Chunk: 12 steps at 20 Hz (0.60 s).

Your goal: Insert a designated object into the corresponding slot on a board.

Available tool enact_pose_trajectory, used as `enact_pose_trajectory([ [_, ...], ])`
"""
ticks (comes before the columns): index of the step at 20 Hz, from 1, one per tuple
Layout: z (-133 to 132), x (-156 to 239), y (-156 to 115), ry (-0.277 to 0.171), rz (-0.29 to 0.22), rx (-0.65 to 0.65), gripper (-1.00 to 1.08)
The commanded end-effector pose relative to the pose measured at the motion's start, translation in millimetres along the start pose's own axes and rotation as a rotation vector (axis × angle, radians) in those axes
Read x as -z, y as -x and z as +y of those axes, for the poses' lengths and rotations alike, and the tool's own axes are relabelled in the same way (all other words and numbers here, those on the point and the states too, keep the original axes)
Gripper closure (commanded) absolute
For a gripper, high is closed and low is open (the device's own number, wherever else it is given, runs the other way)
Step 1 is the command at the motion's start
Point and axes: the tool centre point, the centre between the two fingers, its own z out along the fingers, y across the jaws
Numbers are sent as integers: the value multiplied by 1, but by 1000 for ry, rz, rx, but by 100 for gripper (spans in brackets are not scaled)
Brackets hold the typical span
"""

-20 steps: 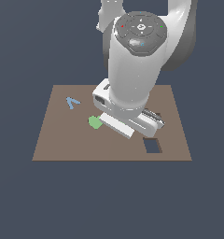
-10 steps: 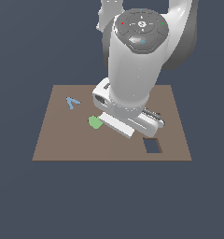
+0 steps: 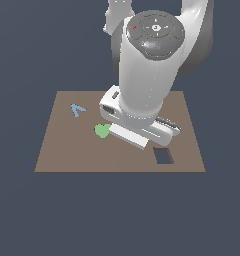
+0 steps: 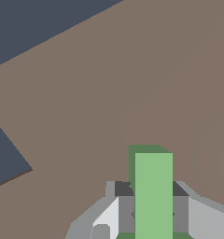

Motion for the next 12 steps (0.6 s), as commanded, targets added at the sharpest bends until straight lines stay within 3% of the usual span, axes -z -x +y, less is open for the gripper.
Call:
enact_pose_trajectory([
  [1,-3,0,-1,0,0,47,108],
  [12,-25,2,-1,0,1,388,108],
])
